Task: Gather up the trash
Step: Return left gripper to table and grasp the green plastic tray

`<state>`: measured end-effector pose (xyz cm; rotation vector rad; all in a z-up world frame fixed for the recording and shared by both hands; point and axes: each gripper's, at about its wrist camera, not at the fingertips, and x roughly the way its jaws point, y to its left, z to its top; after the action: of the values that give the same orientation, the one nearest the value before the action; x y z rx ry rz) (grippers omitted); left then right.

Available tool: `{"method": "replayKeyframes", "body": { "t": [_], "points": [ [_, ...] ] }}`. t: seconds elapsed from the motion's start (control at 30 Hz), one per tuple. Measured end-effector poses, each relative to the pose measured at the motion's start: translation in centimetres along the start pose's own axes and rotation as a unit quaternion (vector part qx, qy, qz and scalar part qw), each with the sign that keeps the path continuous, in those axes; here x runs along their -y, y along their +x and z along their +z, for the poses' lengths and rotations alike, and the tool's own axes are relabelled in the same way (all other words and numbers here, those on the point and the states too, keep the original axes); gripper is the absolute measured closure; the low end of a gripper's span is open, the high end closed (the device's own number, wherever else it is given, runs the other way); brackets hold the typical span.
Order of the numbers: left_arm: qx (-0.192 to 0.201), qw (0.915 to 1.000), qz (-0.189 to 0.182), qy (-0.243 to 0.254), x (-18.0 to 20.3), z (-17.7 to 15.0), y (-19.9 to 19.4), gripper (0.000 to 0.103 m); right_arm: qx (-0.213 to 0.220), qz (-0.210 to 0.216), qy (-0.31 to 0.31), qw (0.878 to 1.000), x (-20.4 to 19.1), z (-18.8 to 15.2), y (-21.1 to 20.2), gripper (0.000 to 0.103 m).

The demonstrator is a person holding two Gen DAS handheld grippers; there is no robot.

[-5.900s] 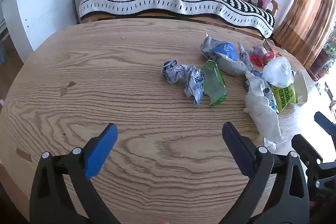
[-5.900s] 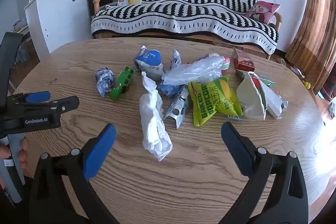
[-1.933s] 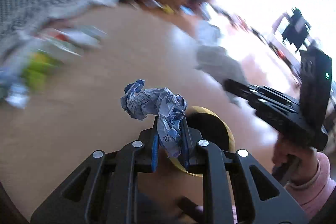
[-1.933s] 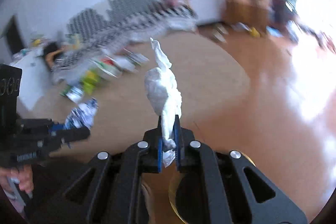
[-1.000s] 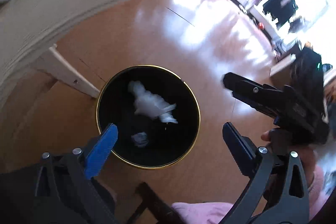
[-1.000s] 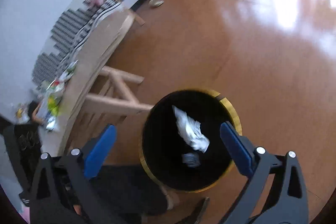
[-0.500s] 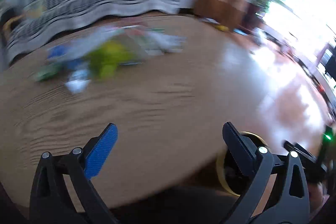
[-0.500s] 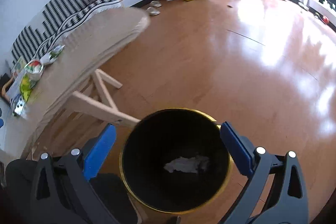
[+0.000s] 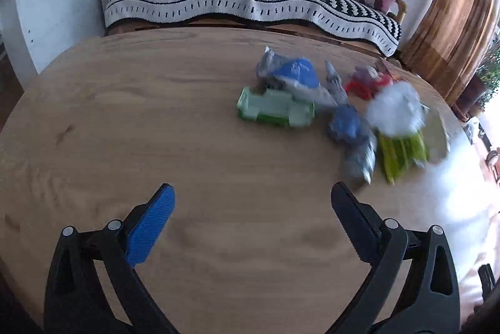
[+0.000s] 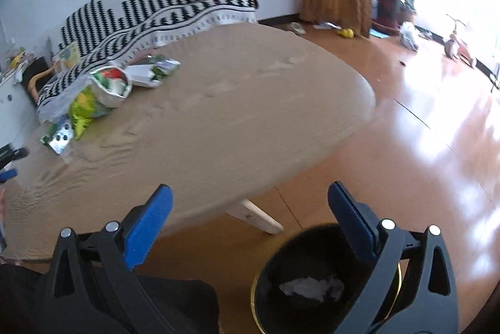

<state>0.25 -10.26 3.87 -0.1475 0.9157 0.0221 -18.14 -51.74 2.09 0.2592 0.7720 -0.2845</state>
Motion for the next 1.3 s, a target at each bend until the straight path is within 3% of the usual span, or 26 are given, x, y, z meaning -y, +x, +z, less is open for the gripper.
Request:
{"method": "replayKeyframes", "body": {
  "t": [0.23,0.37,0.67,0.8,0.87,1.0,1.13,1.3],
  "points": [
    [-0.016,0.9991,0.007,0.038,3.5,3.6,6.7,0.006,0.0,-0.005,-0.032,0.999,-1.6,0.7,1.1,0.007],
    [-0.012,0.9983,0.036,0.044,3.3,4.4,8.9,0.006,-0.007,0.0,-0.032,0.999,-1.7,1.2,2.4,0.007],
    [-0.022,0.9966,0.079,0.001,-4.2,3.2,7.7,0.006,0.003,0.009,-0.068,0.998,-4.5,1.9,3.7,0.007],
    [-0.012,0.9949,0.083,-0.055,-7.2,2.6,5.6,0.006,0.013,0.028,-0.084,0.996,-6.6,2.9,3.9,0.007],
    [-0.005,0.9952,0.068,-0.07,-7.0,2.9,5.2,0.006,0.019,0.04,-0.085,0.995,-7.8,3.7,4.2,0.007],
    [-0.001,0.9976,0.059,-0.037,-4.4,3.7,6.2,0.006,0.043,0.073,-0.08,0.993,-11.3,6.5,5.2,0.007],
    [-0.019,0.9982,0.039,-0.042,-3.9,4.4,8.1,0.006,0.048,0.123,-0.096,0.987,-15.0,9.5,6.7,0.007],
    [-0.016,0.998,0.055,-0.027,-4.0,5.3,9.5,0.006,0.049,0.142,-0.124,0.981,-19.1,12.9,9.3,0.007]
  ]
}}
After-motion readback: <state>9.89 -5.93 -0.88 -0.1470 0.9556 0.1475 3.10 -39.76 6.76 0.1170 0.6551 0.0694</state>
